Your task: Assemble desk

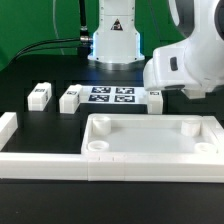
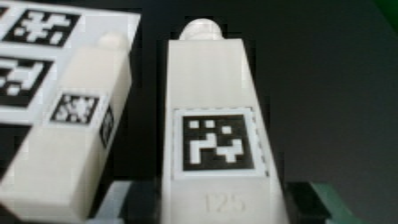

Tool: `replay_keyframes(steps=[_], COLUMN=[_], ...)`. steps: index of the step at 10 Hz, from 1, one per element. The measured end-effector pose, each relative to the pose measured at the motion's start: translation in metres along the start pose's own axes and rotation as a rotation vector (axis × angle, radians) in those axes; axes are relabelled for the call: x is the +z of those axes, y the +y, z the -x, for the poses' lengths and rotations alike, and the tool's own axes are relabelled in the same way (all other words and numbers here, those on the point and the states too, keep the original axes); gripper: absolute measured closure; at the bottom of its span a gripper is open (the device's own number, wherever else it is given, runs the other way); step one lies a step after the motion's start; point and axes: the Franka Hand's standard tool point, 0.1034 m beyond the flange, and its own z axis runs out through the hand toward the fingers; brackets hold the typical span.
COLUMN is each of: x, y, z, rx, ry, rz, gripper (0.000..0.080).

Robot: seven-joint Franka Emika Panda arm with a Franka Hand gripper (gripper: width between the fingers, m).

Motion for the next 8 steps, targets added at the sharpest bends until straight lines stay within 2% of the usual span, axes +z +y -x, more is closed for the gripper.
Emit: replay_keyframes(steps=[1, 2, 3, 4, 5, 7, 8], x=[-0.011, -0.041, -0.062, -0.062, -0.058, -0.068, -0.067], y=[0.002, 0.000, -0.002, -0.003, -0.002, -0.001, 0.004], z=[0.004, 0.011, 0.019, 0.006, 0.006, -0.001, 0.003], rx=[-0.004, -0.010, -0.015, -0.013, -0.008, -0.006, -0.006], ry=[0.024, 0.105, 0.158, 0.279, 0.341, 0.530, 0.551], rz=[-0.005, -0.004, -0.002, -0.002, 0.002, 0.006, 0.007], gripper=[0.0510, 0.0510, 0.0510, 0.0510, 0.0510, 0.0510, 0.0510])
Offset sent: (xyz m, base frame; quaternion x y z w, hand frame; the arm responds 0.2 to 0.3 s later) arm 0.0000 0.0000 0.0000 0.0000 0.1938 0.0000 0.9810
